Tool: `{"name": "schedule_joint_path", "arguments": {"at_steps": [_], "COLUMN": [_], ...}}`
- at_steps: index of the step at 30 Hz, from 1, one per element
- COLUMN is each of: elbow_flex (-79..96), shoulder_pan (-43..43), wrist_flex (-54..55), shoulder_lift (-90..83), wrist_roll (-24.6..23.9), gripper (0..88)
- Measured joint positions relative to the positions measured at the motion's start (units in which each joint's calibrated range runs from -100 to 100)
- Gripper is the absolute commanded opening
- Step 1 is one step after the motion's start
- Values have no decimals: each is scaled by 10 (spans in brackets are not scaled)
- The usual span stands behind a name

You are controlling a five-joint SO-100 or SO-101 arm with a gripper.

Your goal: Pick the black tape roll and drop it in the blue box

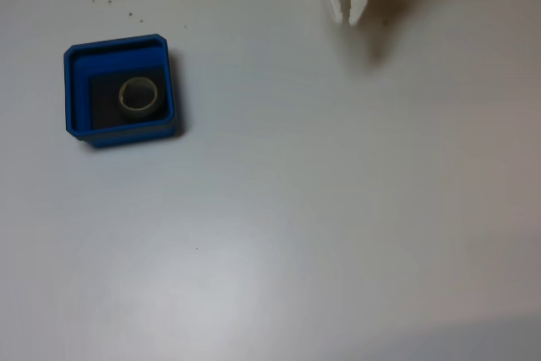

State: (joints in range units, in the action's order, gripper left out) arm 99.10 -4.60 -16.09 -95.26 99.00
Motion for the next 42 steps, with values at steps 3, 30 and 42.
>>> {"name": "schedule_joint_path", "arguments": {"at_steps": [3,30,42], "elbow_flex": [0,0,0], "shoulder_pan": [0,11,11], "wrist_flex": [0,78,78], "shoulder_lift": [0,0,0], "wrist_roll": [0,0,0], "gripper": [14,14,15]}}
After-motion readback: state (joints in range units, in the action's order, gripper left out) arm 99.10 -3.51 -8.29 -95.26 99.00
